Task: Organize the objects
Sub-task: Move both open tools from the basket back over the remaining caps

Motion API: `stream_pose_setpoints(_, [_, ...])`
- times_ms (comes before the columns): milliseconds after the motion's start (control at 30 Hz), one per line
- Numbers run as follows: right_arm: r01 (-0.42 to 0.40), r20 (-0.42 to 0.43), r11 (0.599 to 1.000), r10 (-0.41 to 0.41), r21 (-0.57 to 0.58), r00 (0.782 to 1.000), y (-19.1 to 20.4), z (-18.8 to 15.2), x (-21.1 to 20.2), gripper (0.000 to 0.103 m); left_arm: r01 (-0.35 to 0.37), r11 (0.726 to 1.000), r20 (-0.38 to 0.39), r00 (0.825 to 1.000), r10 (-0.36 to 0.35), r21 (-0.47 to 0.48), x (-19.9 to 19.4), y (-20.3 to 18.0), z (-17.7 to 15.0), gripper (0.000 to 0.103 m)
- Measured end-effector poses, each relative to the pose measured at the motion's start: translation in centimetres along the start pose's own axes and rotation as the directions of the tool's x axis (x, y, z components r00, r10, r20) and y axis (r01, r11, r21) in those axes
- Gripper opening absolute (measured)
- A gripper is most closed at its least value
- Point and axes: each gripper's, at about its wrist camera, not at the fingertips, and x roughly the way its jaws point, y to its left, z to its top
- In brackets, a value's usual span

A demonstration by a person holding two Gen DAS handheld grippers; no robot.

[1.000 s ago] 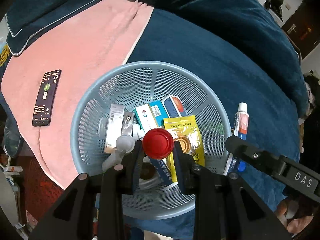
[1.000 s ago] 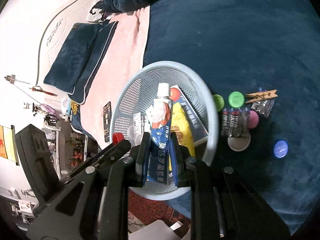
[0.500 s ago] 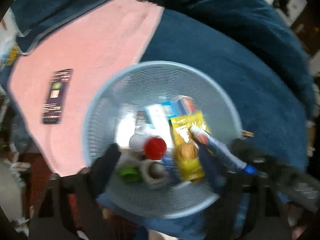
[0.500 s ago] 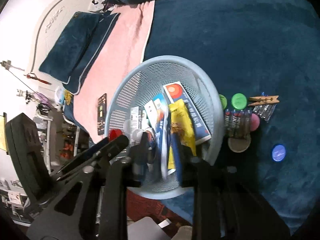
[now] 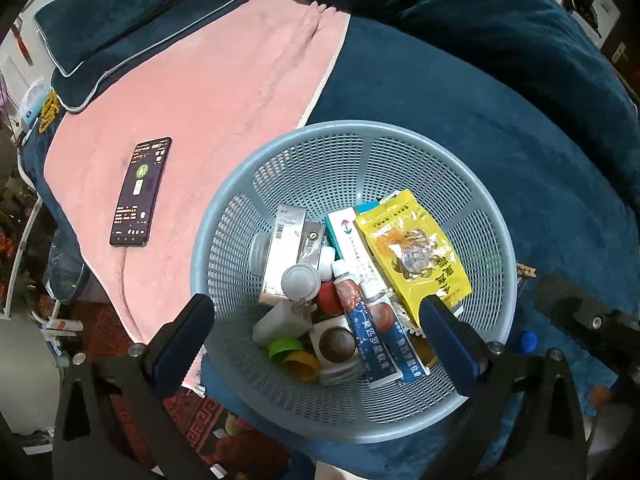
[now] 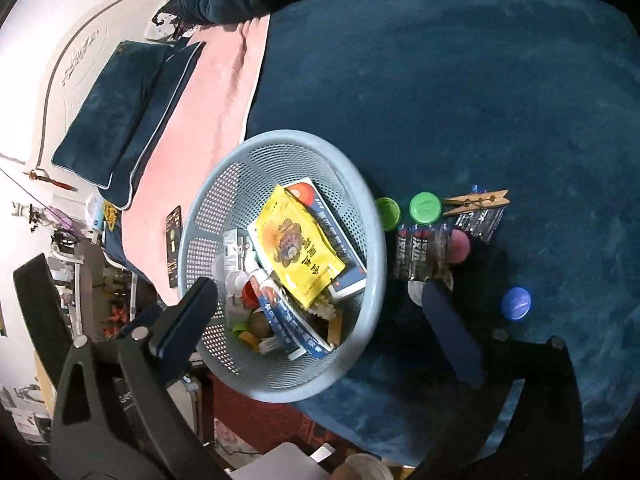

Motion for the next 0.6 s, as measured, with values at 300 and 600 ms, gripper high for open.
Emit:
stream_pose_setpoints(300, [0.026, 0.000, 1.000, -0.026, -0.013, 1.000, -0.5, -0.1, -0.4, 0.103, -0.001, 1.000, 0.001, 1.000, 0.001, 0.001, -0.2, -0.3, -0.2, 0.102])
stream_pose_setpoints(600, [0.048, 0.016, 0.999, -0.048, 0.015, 0.999, -2.8, 0.0, -1.8, 0.103, 0.025, 0.999, -0.013, 1.000, -0.024, 0.045, -0.1, -2.7, -0.4, 0.102])
